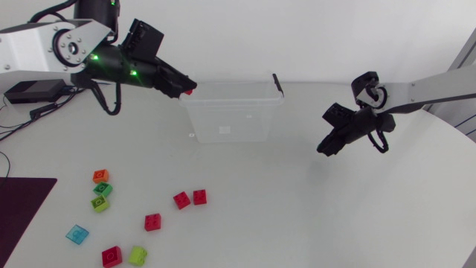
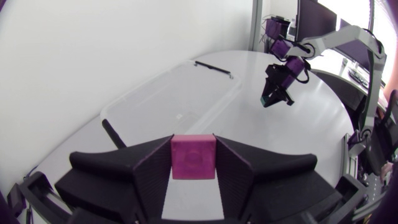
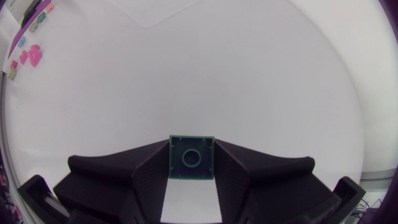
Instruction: Pick up the duplo bricks and place them in the container
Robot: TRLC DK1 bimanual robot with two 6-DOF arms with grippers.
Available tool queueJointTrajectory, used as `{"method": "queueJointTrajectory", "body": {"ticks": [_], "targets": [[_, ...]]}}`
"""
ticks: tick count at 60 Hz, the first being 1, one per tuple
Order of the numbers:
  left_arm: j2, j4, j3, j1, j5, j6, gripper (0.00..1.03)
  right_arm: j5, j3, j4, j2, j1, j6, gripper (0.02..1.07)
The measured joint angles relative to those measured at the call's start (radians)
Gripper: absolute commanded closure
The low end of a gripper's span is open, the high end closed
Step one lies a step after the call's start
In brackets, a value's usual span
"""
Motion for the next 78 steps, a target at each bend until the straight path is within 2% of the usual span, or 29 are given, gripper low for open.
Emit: {"method": "queueJointTrajectory", "body": {"ticks": [7,16,27,31,34,36,38,40,47,52,62,71,78], "targets": [[0.103,0.059,0.086,-0.012,0.0,-0.05,0.66,0.008,0.0,-0.032,-0.083,0.035,0.009,0.77],[0.254,0.073,0.227,-0.013,-0.004,-0.094,0.66,0.008,0.0,-0.069,-0.163,0.094,0.044,0.77],[0.392,0.119,0.343,-0.013,-0.077,-0.106,0.63,0.008,0.061,-0.127,-0.232,0.2,0.121,0.77],[0.437,0.123,0.393,-0.013,-0.09,-0.106,0.56,0.008,0.107,-0.143,-0.242,0.23,0.148,0.77],[0.465,0.127,0.422,-0.013,-0.1,-0.106,0.28,0.007,0.144,-0.15,-0.245,0.248,0.164,0.77],[0.476,0.134,0.43,-0.013,-0.105,-0.105,0.15,0.008,0.169,-0.151,-0.246,0.259,0.177,0.77],[0.484,0.143,0.431,-0.013,-0.112,-0.105,0.08,0.008,0.193,-0.151,-0.246,0.27,0.19,0.77],[0.489,0.145,0.431,-0.013,-0.122,-0.105,0.04,0.008,0.216,-0.153,-0.246,0.28,0.201,0.77],[0.483,0.148,0.43,-0.01,-0.133,-0.105,0.05,0.008,0.285,-0.165,-0.246,0.308,0.227,0.77],[0.405,0.139,0.361,0.001,-0.133,-0.105,0.04,0.008,0.347,-0.164,-0.23,0.325,0.248,0.77],[0.141,0.011,0.216,0.041,-0.135,-0.054,0.05,0.009,0.439,-0.141,-0.153,0.347,0.272,0.77],[-0.087,-0.064,0.077,0.091,-0.133,0.048,0.05,0.01,0.488,-0.115,-0.085,0.369,0.282,0.76],[-0.246,-0.124,-0.123,0.121,-0.132,0.162,0.05,0.021,0.504,-0.074,-0.052,0.385,0.293,0.76]]}}
